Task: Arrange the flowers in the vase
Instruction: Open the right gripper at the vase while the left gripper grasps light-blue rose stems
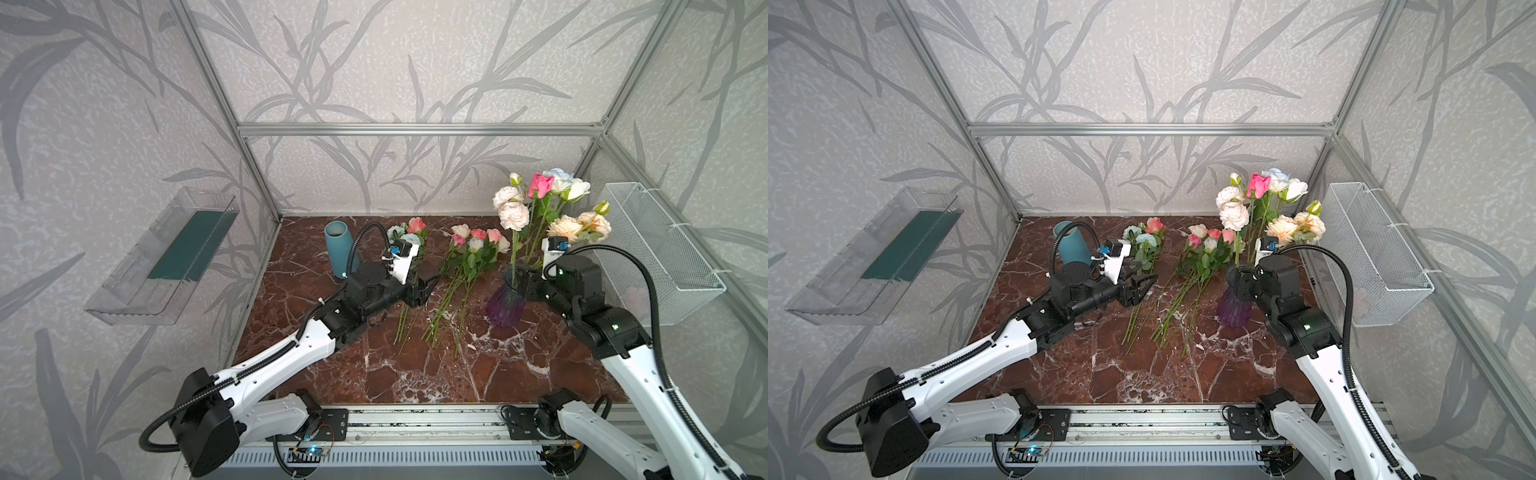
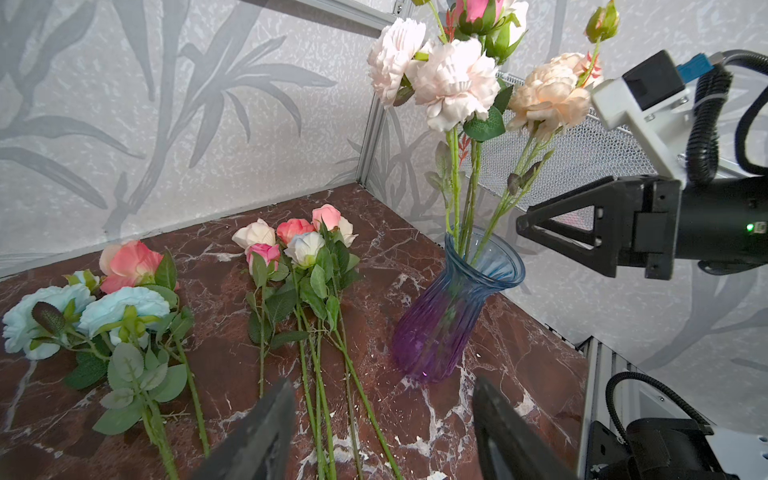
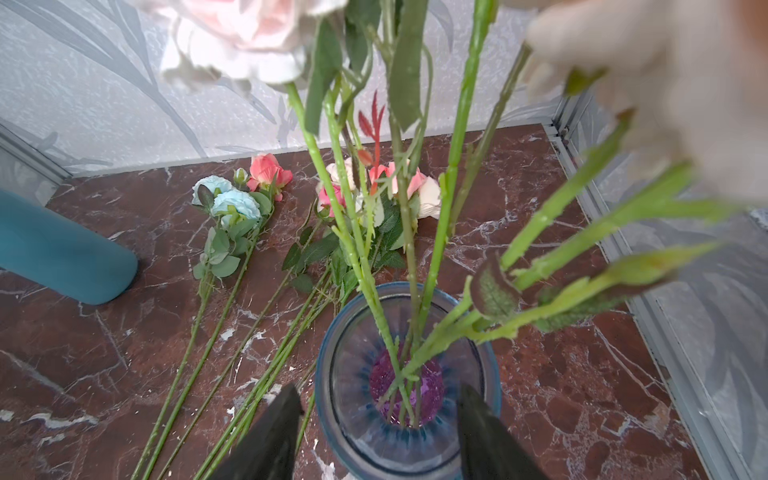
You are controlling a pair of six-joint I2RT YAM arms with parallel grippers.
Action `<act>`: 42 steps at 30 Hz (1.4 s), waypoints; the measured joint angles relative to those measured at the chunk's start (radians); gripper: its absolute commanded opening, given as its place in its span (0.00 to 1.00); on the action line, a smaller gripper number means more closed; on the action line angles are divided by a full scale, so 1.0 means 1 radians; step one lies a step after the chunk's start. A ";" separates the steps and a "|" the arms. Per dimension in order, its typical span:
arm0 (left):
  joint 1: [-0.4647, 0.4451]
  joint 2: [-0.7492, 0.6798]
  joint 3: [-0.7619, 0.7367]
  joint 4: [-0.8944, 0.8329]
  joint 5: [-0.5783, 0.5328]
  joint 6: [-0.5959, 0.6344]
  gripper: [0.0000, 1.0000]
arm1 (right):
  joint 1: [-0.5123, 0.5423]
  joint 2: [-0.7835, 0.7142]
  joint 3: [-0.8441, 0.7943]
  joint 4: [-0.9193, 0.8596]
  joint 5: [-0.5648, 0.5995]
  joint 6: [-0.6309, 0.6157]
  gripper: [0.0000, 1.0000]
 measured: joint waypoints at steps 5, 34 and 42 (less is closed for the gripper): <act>0.001 0.003 0.000 -0.001 -0.029 0.000 0.69 | 0.000 -0.042 0.007 -0.083 0.029 0.031 0.64; 0.196 0.778 0.492 -0.676 -0.154 -0.098 0.38 | 0.000 -0.327 -0.123 -0.063 -0.179 0.136 0.13; 0.199 0.865 0.535 -0.742 -0.142 -0.078 0.24 | 0.000 -0.327 -0.132 -0.039 -0.195 0.137 0.13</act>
